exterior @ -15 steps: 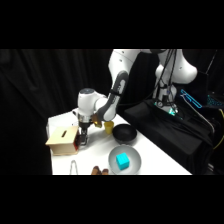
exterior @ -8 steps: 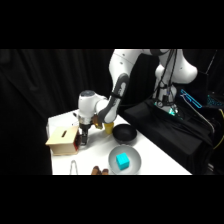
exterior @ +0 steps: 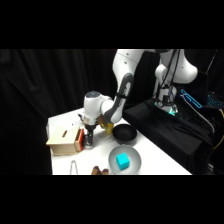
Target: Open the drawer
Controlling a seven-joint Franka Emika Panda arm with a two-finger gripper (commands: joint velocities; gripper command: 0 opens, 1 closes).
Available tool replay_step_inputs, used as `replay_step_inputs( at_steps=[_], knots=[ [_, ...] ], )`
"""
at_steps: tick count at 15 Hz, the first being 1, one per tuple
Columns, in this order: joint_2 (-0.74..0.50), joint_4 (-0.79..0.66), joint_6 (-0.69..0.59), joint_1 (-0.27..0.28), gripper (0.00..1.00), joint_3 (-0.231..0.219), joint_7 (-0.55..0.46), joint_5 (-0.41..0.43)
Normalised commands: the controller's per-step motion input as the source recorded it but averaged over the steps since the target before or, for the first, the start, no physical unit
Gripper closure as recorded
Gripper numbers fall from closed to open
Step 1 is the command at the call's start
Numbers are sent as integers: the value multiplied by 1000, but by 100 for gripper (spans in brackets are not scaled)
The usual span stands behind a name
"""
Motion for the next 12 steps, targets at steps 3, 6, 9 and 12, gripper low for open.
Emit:
replay_step_inputs(
  at_steps=[3, 6, 9, 12],
  knots=[
    [-319, -482, 188, 112, 0, -69, -61, -48],
    [-329, -452, 149, 93, 0, -61, -85, -49],
    [-316, -393, 121, 70, 0, -54, -97, -51],
    [-331, -259, -62, -44, 0, 49, -184, -31]
  ],
)
